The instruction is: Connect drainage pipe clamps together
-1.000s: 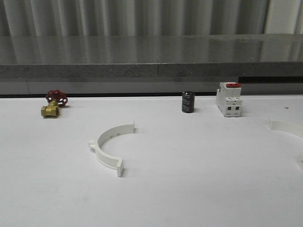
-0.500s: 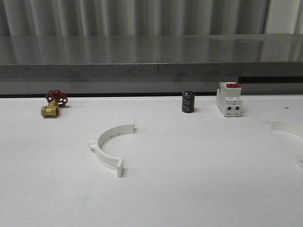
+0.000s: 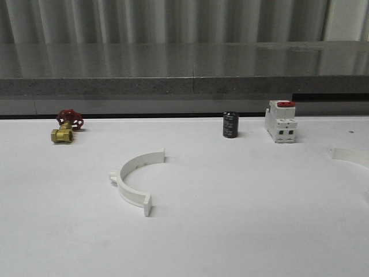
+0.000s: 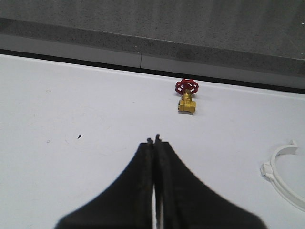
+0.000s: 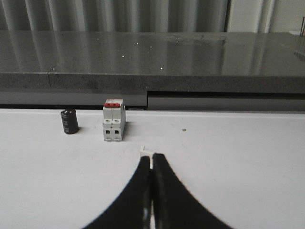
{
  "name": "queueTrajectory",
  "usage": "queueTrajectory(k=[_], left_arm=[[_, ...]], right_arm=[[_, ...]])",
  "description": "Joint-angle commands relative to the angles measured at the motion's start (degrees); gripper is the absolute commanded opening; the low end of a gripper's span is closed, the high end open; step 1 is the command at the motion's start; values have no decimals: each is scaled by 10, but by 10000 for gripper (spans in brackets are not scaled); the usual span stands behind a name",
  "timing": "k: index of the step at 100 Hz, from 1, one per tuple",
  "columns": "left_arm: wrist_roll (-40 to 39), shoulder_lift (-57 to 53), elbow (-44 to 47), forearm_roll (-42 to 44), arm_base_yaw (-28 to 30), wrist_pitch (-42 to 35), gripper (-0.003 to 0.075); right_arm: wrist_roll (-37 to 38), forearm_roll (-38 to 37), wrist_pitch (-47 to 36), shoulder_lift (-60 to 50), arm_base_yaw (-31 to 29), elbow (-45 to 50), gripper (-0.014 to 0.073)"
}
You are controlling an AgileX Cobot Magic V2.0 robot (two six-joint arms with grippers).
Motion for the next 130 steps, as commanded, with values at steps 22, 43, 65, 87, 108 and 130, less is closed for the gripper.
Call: queueTrajectory(k=[22, 43, 65, 87, 108, 130], left_arm=[[-3, 4, -15, -1, 1, -39, -20], [-3, 4, -15, -1, 1, -39, -20], [-3, 4, -15, -1, 1, -39, -20], [-3, 4, -15, -1, 1, -39, -20], [-3, 4, -15, -1, 1, -39, -20], [-3, 4, -15, -1, 1, -39, -20]], right_arm=[[-4, 22, 50, 187, -2, -174, -69], [-4, 22, 194, 334, -2, -301, -69], [-4, 23, 246, 423, -2, -365, -69], [-4, 23, 255, 468, -2, -369, -18], [-4, 23, 243, 477, -2, -369, 435], [-4, 23, 236, 477, -2, -369, 634]])
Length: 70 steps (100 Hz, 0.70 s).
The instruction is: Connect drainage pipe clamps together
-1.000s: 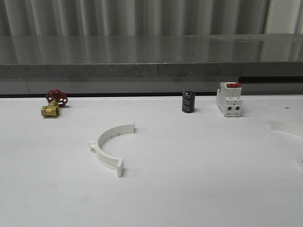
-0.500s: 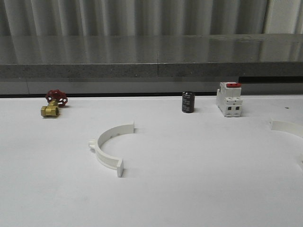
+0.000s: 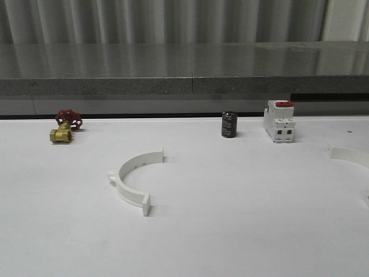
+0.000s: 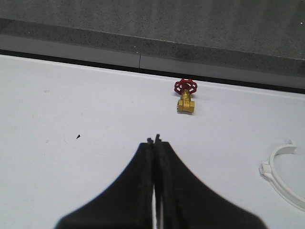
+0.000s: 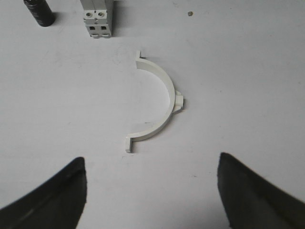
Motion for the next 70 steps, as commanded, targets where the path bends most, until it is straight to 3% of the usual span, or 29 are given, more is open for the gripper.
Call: queueTrajectory(k=[1, 17, 40, 70], left_arm=[[-3, 4, -15, -1, 1, -39, -20], [-3, 4, -15, -1, 1, -39, -20], [-3, 4, -15, -1, 1, -39, -20], [-3, 4, -15, -1, 1, -39, -20]], right_arm=[[-4, -1, -37, -1, -2, -20, 633], [11, -1, -8, 26, -2, -51, 633], [11, -1, 86, 157, -3, -159, 633], [7, -1, 108, 326, -14, -271, 633]])
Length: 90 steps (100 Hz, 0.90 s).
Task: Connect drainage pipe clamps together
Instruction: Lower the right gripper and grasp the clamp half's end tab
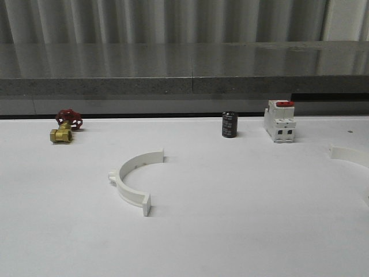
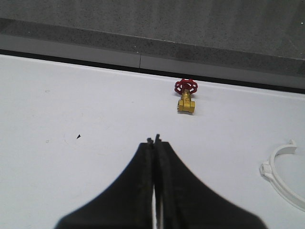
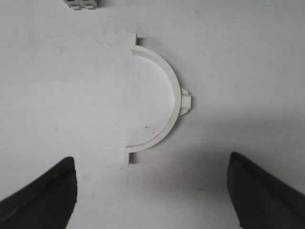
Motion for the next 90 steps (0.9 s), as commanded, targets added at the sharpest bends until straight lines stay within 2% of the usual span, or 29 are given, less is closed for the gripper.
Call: queueTrajectory(k=[1, 30, 90], left_arm=[[-3, 4, -15, -1, 1, -39, -20], [-3, 4, -15, -1, 1, -39, -20], [-3, 4, -15, -1, 1, -39, -20]], right_arm=[[-4, -1, -12, 28, -13, -45, 633], [-27, -1, -16, 150, -61, -107, 633], [-56, 0, -61, 260, -62, -111, 633]])
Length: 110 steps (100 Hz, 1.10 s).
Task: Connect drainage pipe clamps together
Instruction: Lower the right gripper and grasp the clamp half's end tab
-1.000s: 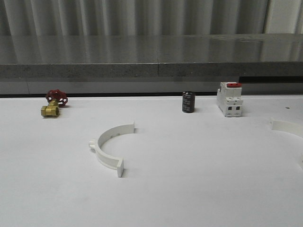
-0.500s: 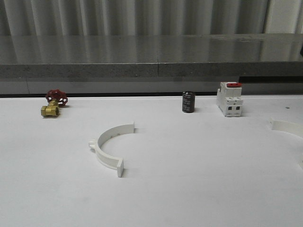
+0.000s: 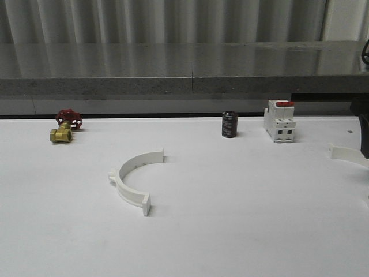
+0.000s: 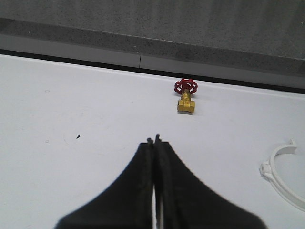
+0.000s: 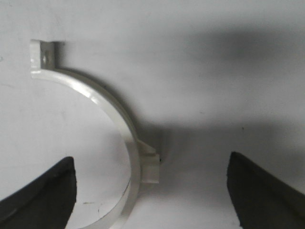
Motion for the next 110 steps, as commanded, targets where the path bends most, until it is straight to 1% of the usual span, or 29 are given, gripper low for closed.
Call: queueTrajectory(k=[1, 71, 75, 80, 99, 110], left_arm=[[-3, 4, -15, -1, 1, -39, -20], [-3, 4, -15, -1, 1, -39, -20], [-3, 4, -15, -1, 1, -39, -20], [-3, 4, -15, -1, 1, -39, -20], [-3, 4, -15, -1, 1, -39, -20], [-3, 4, -15, -1, 1, -39, -20]], right_arm=[[-9, -2, -16, -15, -3, -17, 633], [-9, 27, -5, 19, -3, -17, 628], [-8, 27, -2, 19, -3, -17, 605], [-5, 27, -1, 19, -3, -17, 556], [8, 30, 0, 19, -3, -17, 280], [14, 30, 0, 19, -3, -17, 176]])
